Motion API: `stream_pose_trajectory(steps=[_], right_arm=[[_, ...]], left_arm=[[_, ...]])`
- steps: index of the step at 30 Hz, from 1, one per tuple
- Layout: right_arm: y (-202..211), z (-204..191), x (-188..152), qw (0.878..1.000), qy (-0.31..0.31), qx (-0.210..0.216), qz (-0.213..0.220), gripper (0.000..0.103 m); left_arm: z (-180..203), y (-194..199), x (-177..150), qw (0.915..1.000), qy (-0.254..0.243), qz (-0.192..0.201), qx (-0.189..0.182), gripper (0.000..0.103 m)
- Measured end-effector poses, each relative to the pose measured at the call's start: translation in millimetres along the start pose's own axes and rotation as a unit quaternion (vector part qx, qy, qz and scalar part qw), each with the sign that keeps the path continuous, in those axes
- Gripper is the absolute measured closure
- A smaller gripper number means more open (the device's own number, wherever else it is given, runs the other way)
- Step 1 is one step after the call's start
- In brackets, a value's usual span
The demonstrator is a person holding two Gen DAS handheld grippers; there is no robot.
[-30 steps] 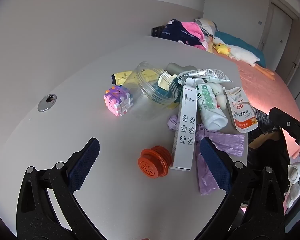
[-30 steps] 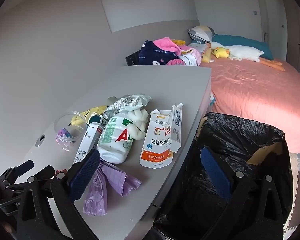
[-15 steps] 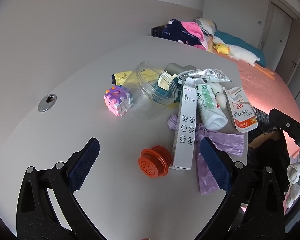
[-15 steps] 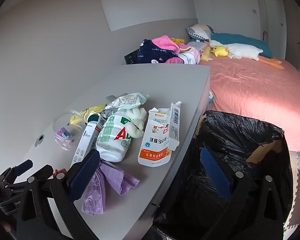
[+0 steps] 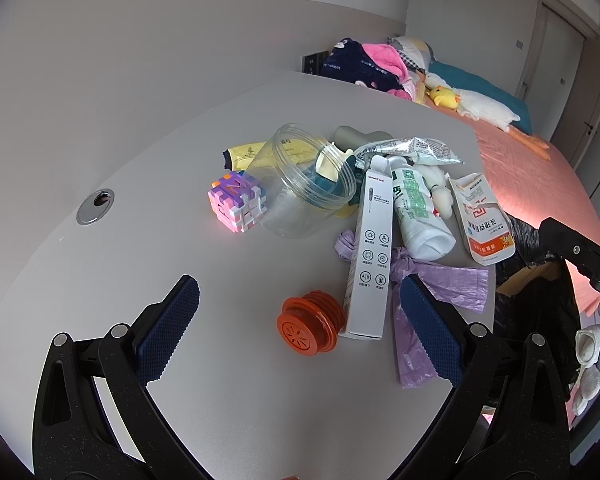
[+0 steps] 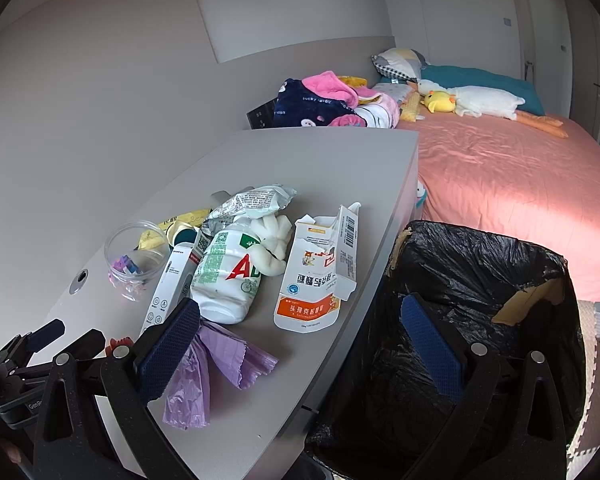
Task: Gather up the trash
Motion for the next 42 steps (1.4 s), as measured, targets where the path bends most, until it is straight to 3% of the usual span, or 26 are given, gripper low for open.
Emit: stream_pose_trajectory(steps=[42], right_arm=[[0.6,4.7,-1.9,1.0,-0.001,-0.002,-0.001,0.003]], left_arm=[[0.5,-3.6,-2.8,1.0,0.0,-0.008,-0.001,0.006]])
Point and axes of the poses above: each gripper's, at about its wrist camera, not at the fingertips, and y roughly against the way its jaws point, z to its right, x to its top, the point moved 10 cm from there along -y, roughly the way its jaws point, and after that the axes turned 3 degrees about z, right-handed, at the moved point
